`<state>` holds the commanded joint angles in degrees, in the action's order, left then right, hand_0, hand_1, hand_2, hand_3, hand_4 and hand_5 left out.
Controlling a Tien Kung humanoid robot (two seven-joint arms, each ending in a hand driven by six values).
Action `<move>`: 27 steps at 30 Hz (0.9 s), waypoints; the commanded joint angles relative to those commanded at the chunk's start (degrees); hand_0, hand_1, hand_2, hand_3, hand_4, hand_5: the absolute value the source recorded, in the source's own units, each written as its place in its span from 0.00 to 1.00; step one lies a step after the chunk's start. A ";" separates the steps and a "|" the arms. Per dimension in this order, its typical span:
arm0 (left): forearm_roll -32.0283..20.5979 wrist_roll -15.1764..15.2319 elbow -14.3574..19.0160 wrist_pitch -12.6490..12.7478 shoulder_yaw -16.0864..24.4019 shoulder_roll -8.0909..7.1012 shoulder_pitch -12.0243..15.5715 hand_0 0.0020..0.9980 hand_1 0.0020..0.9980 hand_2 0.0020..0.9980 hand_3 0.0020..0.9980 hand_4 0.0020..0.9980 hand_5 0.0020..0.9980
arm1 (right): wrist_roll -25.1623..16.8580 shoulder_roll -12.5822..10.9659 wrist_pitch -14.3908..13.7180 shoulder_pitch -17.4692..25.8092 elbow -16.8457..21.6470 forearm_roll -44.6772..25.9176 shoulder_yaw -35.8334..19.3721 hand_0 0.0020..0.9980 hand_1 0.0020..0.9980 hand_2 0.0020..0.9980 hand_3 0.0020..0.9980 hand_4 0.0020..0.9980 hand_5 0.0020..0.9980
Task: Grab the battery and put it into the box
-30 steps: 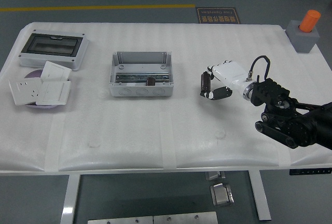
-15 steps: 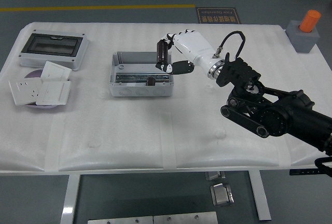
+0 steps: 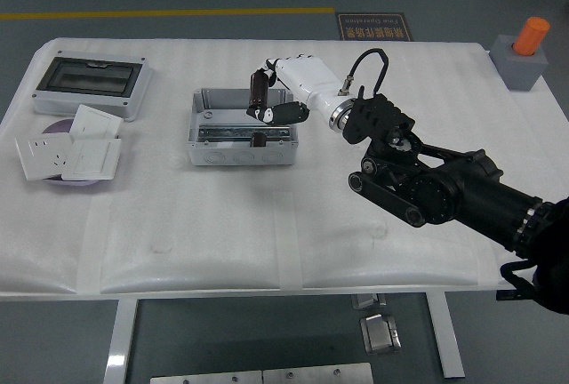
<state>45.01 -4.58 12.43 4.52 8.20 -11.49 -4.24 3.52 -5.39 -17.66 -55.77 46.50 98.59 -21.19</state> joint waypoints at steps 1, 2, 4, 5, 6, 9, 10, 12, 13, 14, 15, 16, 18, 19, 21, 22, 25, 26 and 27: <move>0.11 -0.04 -0.01 -0.03 0.09 -0.01 0.00 0.60 0.62 0.44 0.61 0.46 0.51 | 0.19 -0.01 0.06 -0.05 -0.15 0.07 0.07 0.97 0.84 0.83 0.92 0.97 0.65; 0.25 -0.09 -0.03 -0.06 0.23 -0.02 0.01 0.60 0.62 0.44 0.61 0.46 0.51 | 0.32 -0.01 0.09 -0.08 -0.26 0.11 0.13 0.97 0.84 0.83 0.92 0.97 0.65; 0.64 -0.23 -0.11 -0.12 0.64 -0.04 0.05 0.60 0.62 0.44 0.61 0.46 0.51 | 0.58 0.02 0.16 -0.12 -0.46 0.14 0.26 0.97 0.84 0.83 0.92 0.97 0.65; 0.85 -0.30 -0.14 -0.17 0.84 -0.05 0.06 0.60 0.62 0.44 0.61 0.46 0.51 | 0.67 0.06 0.16 -0.14 -0.53 0.20 0.34 1.00 0.96 1.00 1.00 1.00 0.71; 0.97 -0.35 -0.17 -0.20 0.97 -0.06 0.07 0.60 0.62 0.44 0.61 0.46 0.51 | 0.76 0.10 0.15 -0.14 -0.58 0.26 0.42 1.00 0.96 1.00 1.00 1.00 0.71; 1.18 -0.46 -0.21 -0.27 1.15 -0.09 0.05 0.60 0.62 0.44 0.61 0.46 0.51 | 0.92 0.24 0.08 -0.13 -0.68 0.34 0.63 1.00 0.96 1.00 1.00 1.00 0.71; 1.20 -0.48 -0.21 -0.28 1.17 -0.10 0.04 0.60 0.62 0.44 0.61 0.46 0.51 | 0.95 0.27 0.06 -0.13 -0.69 0.36 0.67 1.00 0.96 1.00 1.00 1.00 0.71; 1.21 -0.49 -0.21 -0.30 1.18 -0.09 0.03 0.60 0.62 0.42 0.61 0.46 0.51 | 1.01 0.27 -0.02 -0.12 -0.63 0.35 0.71 1.00 0.99 1.00 1.00 1.00 0.73; 1.23 -0.50 -0.19 -0.32 1.17 -0.07 0.03 0.60 0.62 0.42 0.61 0.46 0.51 | 1.04 0.17 -0.10 -0.08 -0.45 0.27 0.66 1.00 0.99 1.00 1.00 1.00 0.73; 1.24 -0.50 -0.19 -0.33 1.17 -0.05 0.04 0.60 0.62 0.42 0.61 0.46 0.51 | 1.05 0.02 -0.18 -0.02 -0.23 0.20 0.56 1.00 0.99 1.00 1.00 1.00 0.73; 1.24 -0.51 -0.19 -0.33 1.17 -0.04 0.06 0.60 0.62 0.42 0.61 0.46 0.51 | 1.06 -0.20 -0.27 0.07 0.06 0.14 0.39 1.00 0.99 1.00 1.00 1.00 0.73; 1.15 -0.50 -0.18 -0.33 1.10 -0.03 0.14 0.60 0.62 0.42 0.61 0.46 0.51 | 1.06 -0.88 -0.48 0.43 0.93 0.08 -0.24 1.00 0.99 1.00 1.00 1.00 0.73; 1.06 -0.52 -0.20 -0.31 1.08 -0.03 0.26 0.60 0.62 0.43 0.61 0.46 0.51 | 1.07 -2.17 -0.76 1.22 2.56 0.15 -1.54 1.00 0.99 1.00 1.00 1.00 0.74; 1.01 -0.53 -0.21 -0.30 1.05 -0.02 0.33 0.60 0.62 0.43 0.61 0.46 0.51 | 1.07 -3.01 -0.92 1.82 3.58 0.33 -2.41 1.00 0.99 1.00 1.00 1.00 0.74; 0.73 -0.52 -0.24 -0.24 0.93 0.01 0.54 0.60 0.62 0.43 0.61 0.46 0.51 | 1.08 -4.96 -1.16 3.38 5.79 1.02 -4.48 1.00 0.99 1.00 1.00 1.00 0.74; 0.63 -0.55 -0.26 -0.23 0.87 0.05 0.67 0.60 0.62 0.43 0.61 0.46 0.51 | 1.09 -6.06 -1.30 4.31 7.01 1.45 -5.60 1.00 0.99 1.00 1.00 1.00 0.74; -0.10 -0.57 -0.31 -0.13 0.46 0.26 1.17 0.60 0.62 0.42 0.61 0.45 0.51 | 1.08 -9.62 -1.87 7.60 10.88 2.93 -9.13 1.00 0.98 1.00 1.00 1.00 0.74; -0.30 -0.56 -0.32 -0.10 0.35 0.31 1.29 0.60 0.62 0.42 0.61 0.45 0.51 | 1.07 -10.44 -2.00 8.35 11.73 3.22 -9.89 1.00 0.98 1.00 1.00 1.00 0.74; -0.68 -0.57 -0.35 -0.02 0.16 0.42 1.58 0.60 0.62 0.42 0.61 0.45 0.51 | 1.02 -11.81 -2.30 9.70 13.13 3.46 -11.23 1.00 0.98 1.00 1.00 1.00 0.74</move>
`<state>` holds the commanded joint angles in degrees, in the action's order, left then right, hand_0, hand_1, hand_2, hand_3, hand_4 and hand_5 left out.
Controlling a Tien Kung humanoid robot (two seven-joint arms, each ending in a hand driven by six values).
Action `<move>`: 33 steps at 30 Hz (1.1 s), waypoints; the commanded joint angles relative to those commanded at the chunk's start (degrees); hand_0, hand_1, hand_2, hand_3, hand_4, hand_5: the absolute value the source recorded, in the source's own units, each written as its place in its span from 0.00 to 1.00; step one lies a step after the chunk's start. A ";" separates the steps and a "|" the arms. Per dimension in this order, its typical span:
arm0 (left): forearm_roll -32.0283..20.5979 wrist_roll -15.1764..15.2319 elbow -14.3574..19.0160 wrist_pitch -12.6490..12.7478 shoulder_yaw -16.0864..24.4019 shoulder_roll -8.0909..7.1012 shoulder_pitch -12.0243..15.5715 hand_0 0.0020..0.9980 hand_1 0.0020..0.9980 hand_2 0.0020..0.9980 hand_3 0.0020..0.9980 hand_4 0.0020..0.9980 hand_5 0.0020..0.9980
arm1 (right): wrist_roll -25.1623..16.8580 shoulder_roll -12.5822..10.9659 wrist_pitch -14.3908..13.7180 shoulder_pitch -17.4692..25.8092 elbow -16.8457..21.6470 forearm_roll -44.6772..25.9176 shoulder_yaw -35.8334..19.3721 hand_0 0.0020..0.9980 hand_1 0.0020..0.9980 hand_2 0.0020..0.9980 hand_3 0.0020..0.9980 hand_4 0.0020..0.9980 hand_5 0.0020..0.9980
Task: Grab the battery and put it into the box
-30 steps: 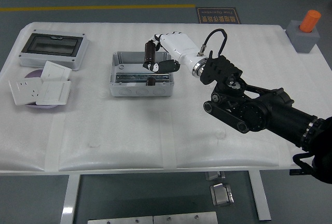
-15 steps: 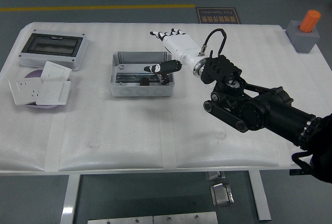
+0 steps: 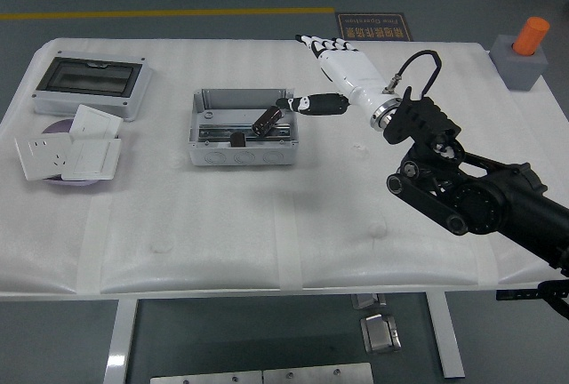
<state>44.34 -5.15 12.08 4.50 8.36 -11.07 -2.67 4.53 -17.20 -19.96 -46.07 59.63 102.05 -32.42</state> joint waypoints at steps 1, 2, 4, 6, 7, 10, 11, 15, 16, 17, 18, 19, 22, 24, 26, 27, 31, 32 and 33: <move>-0.22 -0.03 -0.03 0.05 -0.10 0.08 0.24 0.60 0.62 0.42 0.61 0.45 0.51 | -0.02 -1.01 -0.23 1.02 1.04 0.12 -0.99 1.00 0.98 1.00 1.00 1.00 0.74; -0.37 -0.09 -0.06 0.08 -0.16 0.15 0.47 0.60 0.62 0.42 0.61 0.45 0.50 | -0.03 -1.95 -0.40 1.99 2.03 0.18 -1.90 1.00 0.94 0.96 1.00 1.00 0.74; -0.67 -0.30 -0.13 0.12 -0.20 0.34 1.02 0.60 0.62 0.42 0.61 0.45 0.50 | -0.10 -3.54 -0.70 3.93 3.86 0.14 -3.63 1.00 0.94 0.96 1.00 1.00 0.74; -1.05 -0.55 -0.18 0.12 -0.31 0.58 1.67 0.60 0.62 0.42 0.61 0.45 0.50 | -0.19 -4.64 -0.96 5.91 5.27 -0.11 -5.16 1.00 0.94 0.96 1.00 1.00 0.74; -1.33 -0.67 -0.20 0.12 -0.43 0.70 1.99 0.60 0.62 0.42 0.61 0.45 0.50 | -0.26 -5.00 -1.07 6.90 5.81 -0.26 -5.84 1.00 0.94 0.96 1.00 1.00 0.74; -2.15 -0.86 -0.21 0.02 -0.95 0.91 2.67 0.60 0.62 0.42 0.61 0.45 0.50 | -0.56 -5.50 -1.36 9.61 6.97 -0.63 -7.47 0.94 0.78 0.77 0.89 1.00 0.67; -2.92 -0.75 -0.19 0.10 -1.46 0.90 2.91 0.60 0.62 0.42 0.61 0.45 0.50 | -0.73 -5.61 -1.56 10.87 7.51 -0.59 -8.28 0.94 0.78 0.77 0.89 1.00 0.67; -4.61 -0.38 -0.18 0.52 -2.54 0.64 3.68 0.60 0.62 0.42 0.61 0.45 0.50 | -1.25 -5.73 -2.20 15.34 9.19 0.11 -10.87 0.80 0.68 0.65 0.75 0.96 0.52; -4.60 -0.40 -0.19 0.57 -2.51 0.55 3.96 0.60 0.62 0.42 0.61 0.45 0.50 | -1.32 -5.70 -2.32 16.73 9.69 0.39 -11.62 0.80 0.68 0.65 0.75 0.96 0.52; -4.52 -0.45 -0.20 0.58 -2.44 0.49 4.18 0.60 0.62 0.42 0.61 0.45 0.50 | -1.38 -5.67 -2.42 17.76 10.08 0.55 -12.15 0.80 0.68 0.65 0.75 0.96 0.52; -4.25 -0.58 -0.21 0.56 -2.21 0.44 4.48 0.60 0.62 0.42 0.61 0.45 0.50 | -1.46 -5.62 -2.55 19.27 10.65 0.72 -12.89 0.80 0.68 0.65 0.75 0.96 0.52; -4.02 -0.67 -0.22 0.53 -2.03 0.43 4.64 0.60 0.62 0.42 0.61 0.45 0.50 | -1.49 -5.58 -2.62 20.11 10.96 0.79 -13.25 0.80 0.68 0.65 0.75 0.96 0.52; -3.19 -1.02 -0.20 0.34 -1.43 0.47 5.05 0.60 0.62 0.42 0.61 0.46 0.49 | -1.49 -5.42 -2.80 22.63 11.88 1.11 -14.00 0.80 0.68 0.65 0.74 0.92 0.47; -2.76 -1.17 -0.16 0.20 -1.19 0.49 5.13 0.60 0.62 0.42 0.61 0.46 0.49 | -1.40 -5.26 -2.88 23.57 12.13 1.53 -13.68 0.80 0.68 0.65 0.74 0.92 0.47; -2.50 -1.20 -0.11 0.14 -1.13 0.46 5.07 0.60 0.62 0.43 0.61 0.46 0.50 | -1.23 -5.08 -2.82 24.31 12.23 2.34 -12.91 0.80 0.69 0.66 0.74 0.92 0.47; -2.50 -1.17 -0.09 0.15 -1.17 0.43 5.02 0.60 0.62 0.43 0.61 0.46 0.50 | -1.16 -4.98 -2.75 24.60 12.19 2.71 -12.60 0.80 0.69 0.66 0.74 0.92 0.47; -2.26 -1.14 -0.09 0.14 -1.07 0.33 5.01 0.60 0.62 0.43 0.61 0.46 0.50 | -0.88 -4.83 -2.40 25.10 11.84 4.03 -11.93 0.80 0.69 0.66 0.74 0.92 0.47; -2.16 -1.16 -0.11 0.13 -0.99 0.33 5.08 0.60 0.62 0.43 0.61 0.46 0.50 | -0.72 -4.86 -2.25 25.16 11.81 4.77 -11.91 0.80 0.69 0.65 0.74 0.92 0.47; -2.09 -1.17 -0.14 0.13 -0.91 0.36 5.17 0.60 0.62 0.43 0.61 0.46 0.50 | -0.58 -4.93 -2.12 25.16 11.80 5.45 -11.92 0.80 0.69 0.65 0.74 0.92 0.47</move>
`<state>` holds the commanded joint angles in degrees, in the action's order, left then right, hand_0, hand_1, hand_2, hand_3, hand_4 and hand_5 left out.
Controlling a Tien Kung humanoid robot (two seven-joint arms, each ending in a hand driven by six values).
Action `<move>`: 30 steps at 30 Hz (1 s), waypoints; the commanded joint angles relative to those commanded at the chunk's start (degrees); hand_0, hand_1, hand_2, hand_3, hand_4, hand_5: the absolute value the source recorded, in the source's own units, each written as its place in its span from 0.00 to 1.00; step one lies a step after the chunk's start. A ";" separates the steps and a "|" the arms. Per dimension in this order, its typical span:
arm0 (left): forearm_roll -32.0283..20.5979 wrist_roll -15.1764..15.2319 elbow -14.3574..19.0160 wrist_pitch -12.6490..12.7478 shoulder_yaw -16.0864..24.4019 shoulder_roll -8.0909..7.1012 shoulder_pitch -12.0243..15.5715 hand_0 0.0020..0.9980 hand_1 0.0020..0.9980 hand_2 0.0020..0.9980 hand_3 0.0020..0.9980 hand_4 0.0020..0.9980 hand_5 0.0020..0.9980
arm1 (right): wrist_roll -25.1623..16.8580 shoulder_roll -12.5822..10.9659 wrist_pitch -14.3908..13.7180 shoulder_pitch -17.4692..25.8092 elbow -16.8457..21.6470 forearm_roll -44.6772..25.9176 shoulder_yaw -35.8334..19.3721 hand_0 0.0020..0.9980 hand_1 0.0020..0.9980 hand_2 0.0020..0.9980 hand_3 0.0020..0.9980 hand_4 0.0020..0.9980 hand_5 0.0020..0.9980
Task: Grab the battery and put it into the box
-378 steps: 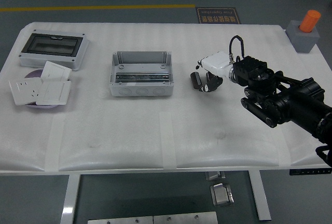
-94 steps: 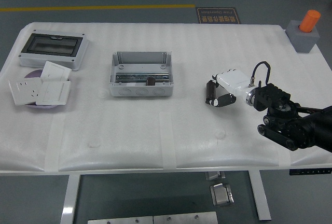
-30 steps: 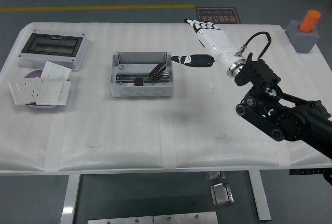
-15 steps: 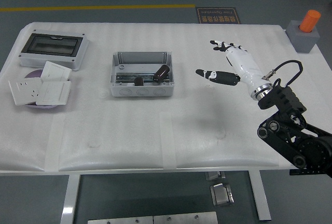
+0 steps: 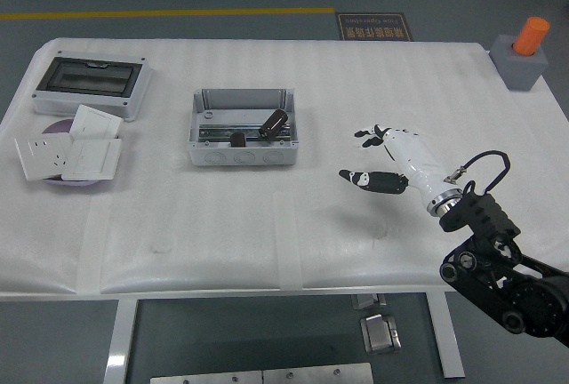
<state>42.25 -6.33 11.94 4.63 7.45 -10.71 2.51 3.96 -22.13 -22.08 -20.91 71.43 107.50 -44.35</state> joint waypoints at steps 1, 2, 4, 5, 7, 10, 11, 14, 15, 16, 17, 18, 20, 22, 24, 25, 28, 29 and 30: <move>0.04 -0.02 -0.03 -0.01 0.07 0.05 0.09 0.60 0.62 0.43 0.61 0.46 0.50 | 0.14 -0.09 0.12 -0.06 -0.03 0.62 0.00 0.80 0.69 0.65 0.74 0.92 0.47; 0.08 -0.05 -0.05 -0.03 0.15 0.12 0.16 0.60 0.62 0.43 0.61 0.46 0.50 | 0.27 -0.19 0.26 -0.15 -0.07 1.20 0.02 0.80 0.69 0.65 0.74 0.92 0.47; 0.03 -0.08 -0.06 -0.07 0.15 0.32 0.26 0.60 0.62 0.43 0.61 0.46 0.50 | 0.51 -0.44 0.56 -0.49 -0.33 2.29 0.20 0.80 0.69 0.65 0.74 0.92 0.47; -0.04 -0.08 -0.03 -0.09 0.08 0.43 0.25 0.60 0.62 0.43 0.61 0.46 0.49 | 0.64 -0.58 0.70 -0.76 -0.52 2.92 0.42 0.80 0.69 0.65 0.74 0.91 0.46; -0.21 -0.04 0.00 -0.10 -0.08 0.58 0.19 0.60 0.62 0.43 0.61 0.46 0.49 | 0.84 -0.84 0.91 -1.30 -0.85 3.93 1.00 0.80 0.69 0.65 0.74 0.91 0.46; -0.41 0.05 0.01 -0.06 -0.24 0.63 0.02 0.60 0.62 0.43 0.61 0.46 0.49 | 1.27 -1.23 1.40 -2.23 -1.54 5.58 2.16 0.80 0.69 0.65 0.74 0.91 0.46; -0.50 0.08 0.01 -0.04 -0.30 0.62 -0.03 0.60 0.62 0.43 0.60 0.45 0.47 | 1.49 -1.41 1.66 -2.58 -1.74 6.19 2.59 0.80 0.69 0.65 0.74 0.91 0.46; -0.23 0.01 -0.04 -0.08 -0.05 0.58 -0.04 0.60 0.62 0.43 0.60 0.45 0.47 | 2.77 -2.31 3.66 -4.23 -1.79 8.34 4.73 0.80 0.69 0.65 0.74 0.91 0.46; -0.14 -0.01 -0.06 -0.09 0.04 0.57 -0.04 0.60 0.62 0.43 0.60 0.45 0.47 | 3.13 -2.59 4.24 -4.78 -1.73 8.82 5.44 0.80 0.69 0.65 0.74 0.91 0.46; -0.07 -0.03 -0.07 -0.09 0.11 0.54 -0.06 0.60 0.62 0.43 0.60 0.45 0.47 | 3.61 -2.98 5.11 -5.66 -1.56 9.30 6.49 0.80 0.69 0.65 0.74 0.91 0.46; -0.01 -0.04 -0.08 -0.10 0.17 0.53 -0.07 0.60 0.62 0.43 0.61 0.45 0.47 | 3.96 -3.27 5.72 -6.41 -1.43 9.62 7.37 0.80 0.69 0.65 0.74 0.90 0.44; 0.05 -0.05 -0.09 -0.12 0.23 0.52 -0.10 0.60 0.62 0.43 0.61 0.45 0.47 | 4.29 -3.56 6.28 -7.27 -1.32 9.88 8.35 0.80 0.69 0.65 0.74 0.90 0.44; 0.06 -0.04 -0.07 -0.13 0.22 0.53 -0.18 0.60 0.62 0.43 0.61 0.45 0.47 | 4.72 -3.91 7.05 -8.71 -1.30 10.00 9.88 0.80 0.69 0.65 0.74 0.90 0.44; -0.07 0.02 -0.02 -0.14 0.09 0.55 -0.32 0.60 0.62 0.43 0.61 0.45 0.47 | 4.95 -4.06 7.55 -10.04 -1.57 9.75 11.13 0.80 0.69 0.65 0.74 0.90 0.44; -0.20 0.13 -0.01 -0.10 0.08 0.54 -0.47 0.60 0.62 0.43 0.61 0.45 0.46 | 5.02 -4.01 7.84 -10.96 -2.04 9.31 11.84 0.80 0.68 0.65 0.73 0.89 0.44; -0.22 0.17 -0.01 -0.10 0.10 0.53 -0.52 0.60 0.62 0.43 0.61 0.45 0.46 | 5.02 -3.97 7.91 -11.22 -2.23 9.11 12.03 0.80 0.68 0.65 0.73 0.89 0.44; -0.13 0.18 -0.02 -0.12 0.24 0.51 -0.56 0.60 0.62 0.43 0.61 0.45 0.46 | 4.88 -3.84 8.05 -11.49 -2.85 8.33 12.10 0.80 0.68 0.65 0.73 0.89 0.44; -0.10 0.17 -0.02 -0.13 0.28 0.51 -0.54 0.60 0.62 0.43 0.61 0.45 0.46 | 4.84 -3.83 8.06 -11.46 -2.98 8.14 12.04 0.79 0.67 0.65 0.72 0.86 0.42; -0.07 0.16 -0.03 -0.14 0.33 0.50 -0.52 0.60 0.62 0.43 0.61 0.45 0.46 | 4.81 -3.81 8.08 -11.42 -3.09 7.96 11.99 0.79 0.67 0.65 0.72 0.86 0.42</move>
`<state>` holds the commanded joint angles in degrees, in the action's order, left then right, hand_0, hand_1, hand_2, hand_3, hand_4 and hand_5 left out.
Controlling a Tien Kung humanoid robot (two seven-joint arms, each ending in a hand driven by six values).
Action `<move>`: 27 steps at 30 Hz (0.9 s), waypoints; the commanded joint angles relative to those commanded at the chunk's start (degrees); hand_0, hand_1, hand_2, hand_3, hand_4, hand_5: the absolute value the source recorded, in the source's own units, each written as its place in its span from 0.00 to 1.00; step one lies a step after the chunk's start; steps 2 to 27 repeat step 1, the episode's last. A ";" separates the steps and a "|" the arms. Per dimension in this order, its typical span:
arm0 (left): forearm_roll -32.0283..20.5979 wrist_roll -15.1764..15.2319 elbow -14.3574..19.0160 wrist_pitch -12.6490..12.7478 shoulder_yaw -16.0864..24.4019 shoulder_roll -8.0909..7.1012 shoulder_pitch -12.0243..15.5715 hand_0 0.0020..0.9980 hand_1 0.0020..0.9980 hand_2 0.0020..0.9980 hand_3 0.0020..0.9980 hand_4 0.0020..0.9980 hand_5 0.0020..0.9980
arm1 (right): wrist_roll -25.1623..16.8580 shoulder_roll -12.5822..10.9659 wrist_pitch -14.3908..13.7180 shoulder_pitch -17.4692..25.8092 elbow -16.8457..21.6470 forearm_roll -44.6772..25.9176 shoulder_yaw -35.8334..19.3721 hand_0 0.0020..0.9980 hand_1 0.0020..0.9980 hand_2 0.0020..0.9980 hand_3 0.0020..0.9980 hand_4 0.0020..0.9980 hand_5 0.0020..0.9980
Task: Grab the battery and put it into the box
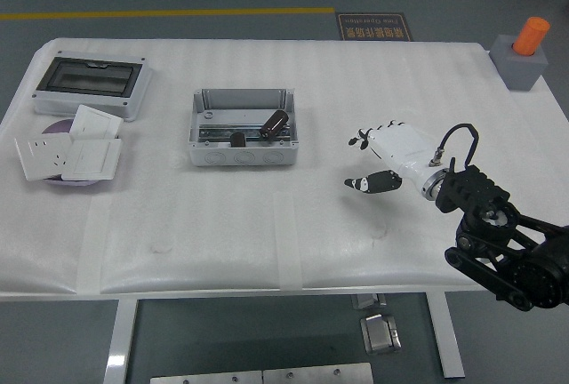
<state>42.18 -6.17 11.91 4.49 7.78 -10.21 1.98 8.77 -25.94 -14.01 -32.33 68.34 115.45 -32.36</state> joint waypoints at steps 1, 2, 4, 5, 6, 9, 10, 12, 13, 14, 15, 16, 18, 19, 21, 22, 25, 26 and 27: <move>0.11 -0.04 -0.02 -0.02 0.09 0.00 0.02 0.60 0.62 0.43 0.61 0.45 0.46 | -0.03 0.01 0.01 0.04 -0.12 -0.20 -0.03 0.79 0.67 0.65 0.72 0.86 0.42; 0.11 -0.04 -0.02 -0.02 0.09 0.00 0.02 0.60 0.62 0.43 0.61 0.45 0.46 | -0.03 0.01 0.01 0.04 -0.12 -0.20 -0.03 0.79 0.67 0.65 0.72 0.86 0.42; 0.11 -0.04 -0.02 -0.02 0.09 0.00 0.02 0.60 0.62 0.43 0.61 0.45 0.46 | -0.03 0.01 0.01 0.04 -0.12 -0.20 -0.03 0.79 0.67 0.65 0.72 0.86 0.42; 0.11 -0.04 -0.02 -0.02 0.09 0.00 0.02 0.60 0.62 0.43 0.61 0.45 0.46 | -0.03 0.01 0.01 0.04 -0.12 -0.20 -0.03 0.79 0.67 0.65 0.72 0.86 0.42; 0.11 -0.04 -0.02 -0.02 0.09 0.00 0.02 0.60 0.62 0.43 0.61 0.45 0.46 | -0.03 0.01 0.01 0.04 -0.12 -0.20 -0.03 0.79 0.67 0.65 0.72 0.86 0.42; 0.11 -0.04 -0.02 -0.02 0.09 0.00 0.02 0.60 0.62 0.43 0.61 0.45 0.46 | -0.03 0.01 0.01 0.04 -0.12 -0.20 -0.03 0.79 0.67 0.65 0.72 0.86 0.42; 0.11 -0.04 -0.02 -0.02 0.09 0.00 0.02 0.60 0.62 0.43 0.61 0.45 0.46 | -0.03 0.01 0.01 0.04 -0.12 -0.20 -0.03 0.79 0.67 0.65 0.72 0.86 0.42; 0.11 -0.04 -0.02 -0.02 0.09 0.00 0.02 0.60 0.62 0.43 0.61 0.45 0.46 | -0.03 0.01 0.01 0.04 -0.12 -0.20 -0.03 0.79 0.67 0.65 0.72 0.86 0.42; 0.11 -0.04 -0.02 -0.02 0.09 0.00 0.02 0.60 0.62 0.43 0.61 0.45 0.46 | -0.03 0.01 0.01 0.04 -0.12 -0.20 -0.03 0.79 0.67 0.65 0.72 0.86 0.42; 0.11 -0.04 -0.02 -0.02 0.09 0.00 0.02 0.60 0.62 0.43 0.61 0.45 0.46 | -0.03 0.01 0.01 0.04 -0.12 -0.20 -0.03 0.79 0.67 0.65 0.72 0.86 0.42; 0.11 -0.04 -0.02 -0.02 0.09 0.00 0.02 0.60 0.62 0.43 0.61 0.45 0.46 | -0.03 0.01 0.01 0.04 -0.12 -0.20 -0.03 0.79 0.67 0.65 0.72 0.86 0.42; 0.11 -0.04 -0.02 -0.02 0.09 0.00 0.02 0.60 0.62 0.43 0.61 0.45 0.46 | -0.03 0.01 0.01 0.04 -0.12 -0.20 -0.03 0.79 0.67 0.65 0.72 0.86 0.42; 0.11 -0.04 -0.02 -0.02 0.09 0.00 0.02 0.60 0.62 0.43 0.61 0.45 0.46 | -0.03 0.01 0.01 0.04 -0.12 -0.20 -0.03 0.79 0.67 0.65 0.72 0.86 0.42; 0.11 -0.04 -0.02 -0.02 0.09 0.00 0.02 0.60 0.62 0.43 0.61 0.45 0.46 | -0.03 0.01 0.01 0.04 -0.12 -0.20 -0.03 0.79 0.67 0.65 0.72 0.86 0.42; 0.11 -0.04 -0.02 -0.02 0.09 0.00 0.02 0.60 0.62 0.43 0.61 0.45 0.46 | -0.03 0.01 0.01 0.04 -0.12 -0.20 -0.03 0.79 0.67 0.65 0.72 0.86 0.42; 0.11 -0.04 -0.02 -0.02 0.09 0.00 0.02 0.60 0.62 0.43 0.61 0.45 0.46 | -0.03 0.01 0.01 0.04 -0.12 -0.20 -0.03 0.79 0.67 0.65 0.72 0.86 0.42; 0.11 -0.04 -0.02 -0.02 0.09 0.00 0.02 0.60 0.62 0.43 0.61 0.45 0.46 | -0.03 0.01 0.01 0.04 -0.12 -0.20 -0.03 0.79 0.67 0.65 0.72 0.86 0.42; 0.11 -0.04 -0.02 -0.02 0.09 0.00 0.02 0.60 0.62 0.43 0.61 0.45 0.46 | -0.03 0.01 0.01 0.04 -0.12 -0.20 -0.03 0.79 0.67 0.65 0.72 0.86 0.42; 0.11 -0.04 -0.02 -0.02 0.09 0.00 0.02 0.60 0.62 0.43 0.61 0.45 0.46 | -0.03 0.01 0.01 0.04 -0.12 -0.20 -0.03 0.79 0.67 0.65 0.72 0.86 0.42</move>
